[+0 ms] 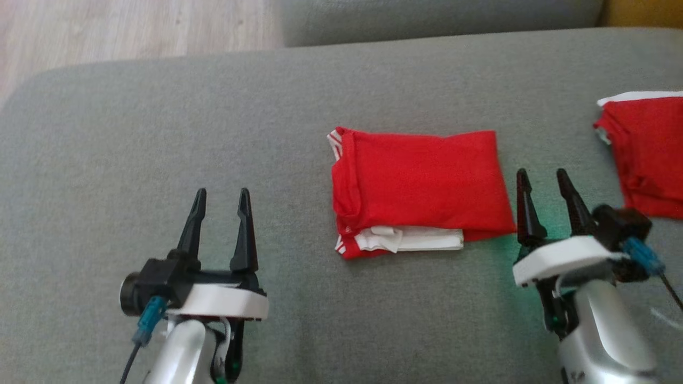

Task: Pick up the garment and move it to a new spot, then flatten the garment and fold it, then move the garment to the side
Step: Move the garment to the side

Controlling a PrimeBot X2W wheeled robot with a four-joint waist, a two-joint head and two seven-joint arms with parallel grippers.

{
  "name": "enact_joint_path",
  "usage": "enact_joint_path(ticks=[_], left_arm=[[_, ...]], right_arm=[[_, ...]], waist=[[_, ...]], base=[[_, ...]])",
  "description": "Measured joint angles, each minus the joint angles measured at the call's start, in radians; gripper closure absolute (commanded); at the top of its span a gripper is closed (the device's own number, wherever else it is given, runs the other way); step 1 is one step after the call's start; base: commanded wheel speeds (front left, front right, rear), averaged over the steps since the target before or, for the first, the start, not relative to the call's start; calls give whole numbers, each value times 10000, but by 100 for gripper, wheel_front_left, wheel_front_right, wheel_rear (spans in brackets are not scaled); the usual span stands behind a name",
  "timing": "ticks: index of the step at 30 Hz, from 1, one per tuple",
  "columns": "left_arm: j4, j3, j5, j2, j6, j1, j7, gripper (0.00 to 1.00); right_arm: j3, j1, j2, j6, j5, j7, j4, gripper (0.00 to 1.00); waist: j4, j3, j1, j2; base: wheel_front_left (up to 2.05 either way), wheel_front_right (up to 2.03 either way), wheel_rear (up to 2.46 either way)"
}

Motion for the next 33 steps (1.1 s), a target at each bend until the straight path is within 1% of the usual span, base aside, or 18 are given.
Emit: enact_joint_path(ticks=[6, 9, 12, 13, 14, 15, 16, 17, 18, 23, 26, 29, 32, 33], left_arm=[[27, -123, 2, -2, -27, -275, 0, 0], [61, -182, 0, -2, -27, -366, 0, 0], [81, -265, -2, -2, -19, -403, 0, 0], [81, -265, -2, -2, -19, -403, 0, 0], [-23, -251, -219, -2, 31, -401, 0, 0], [-23, -251, -219, -2, 31, -401, 0, 0], [-98, -251, -311, -2, 31, -403, 0, 0], [-136, -255, -307, 0, 31, -403, 0, 0], [-157, -259, -307, -2, 33, -403, 0, 0], [-184, -255, -303, -2, 40, -403, 0, 0], [-186, -247, -263, 0, 75, -397, 0, 0], [-186, -265, -257, 0, 73, -377, 0, 0], [-190, -330, -257, 0, 73, -330, 0, 0], [-211, -433, -257, 0, 77, -268, 0, 0]], right_arm=[[104, -967, -8, 0, 403, 775, 1691, 0], [522, -1313, -25, 0, 869, 1043, 2447, 0], [857, -1586, -42, 0, 1011, 1214, 3014, 0], [857, -1586, -42, 0, 1011, 1214, 3014, 0], [928, -1810, -96, 0, 1118, 1269, 3335, 0], [928, -1810, -96, 0, 1118, 1269, 3335, 0], [951, -1919, -113, 0, 1166, 1300, 3507, 11], [986, -2029, -134, 0, 1202, 1331, 3672, 79], [1030, -2134, -144, 0, 1246, 1331, 3824, 100], [1241, -2441, -144, 0, 1145, 1035, 4378, 100], [1252, -2440, -132, 0, 460, 606, 4608, 100], [1218, -2434, -125, 0, -313, 397, 4625, 100], [1151, -2371, -157, 0, -897, 295, 4332, 100], [1187, -2316, -286, 0, -1260, 314, 4021, 100]], waist=[[352, 431, 1, 0], [523, 554, 0, 0], [649, 613, 0, 0], [649, 613, 0, 0], [705, 618, -1, 0], [705, 618, -1, 0], [724, 613, -1, 0], [738, 601, -1, 0], [749, 581, -1, 0], [736, 418, 0, 0], [642, 266, -1, 0], [475, 98, -1, 0], [245, -80, -1, 0], [41, -183, -1, 0]], base=[[0, 0, 0], [0, 0, 0], [0, 0, 0], [0, 0, 0], [0, 0, 0], [0, 0, 0], [0, 0, 0], [0, 0, 0], [0, 0, 0], [0, 0, 0], [0, 0, 0], [0, 0, 0], [0, 0, 0], [0, 0, 0]])
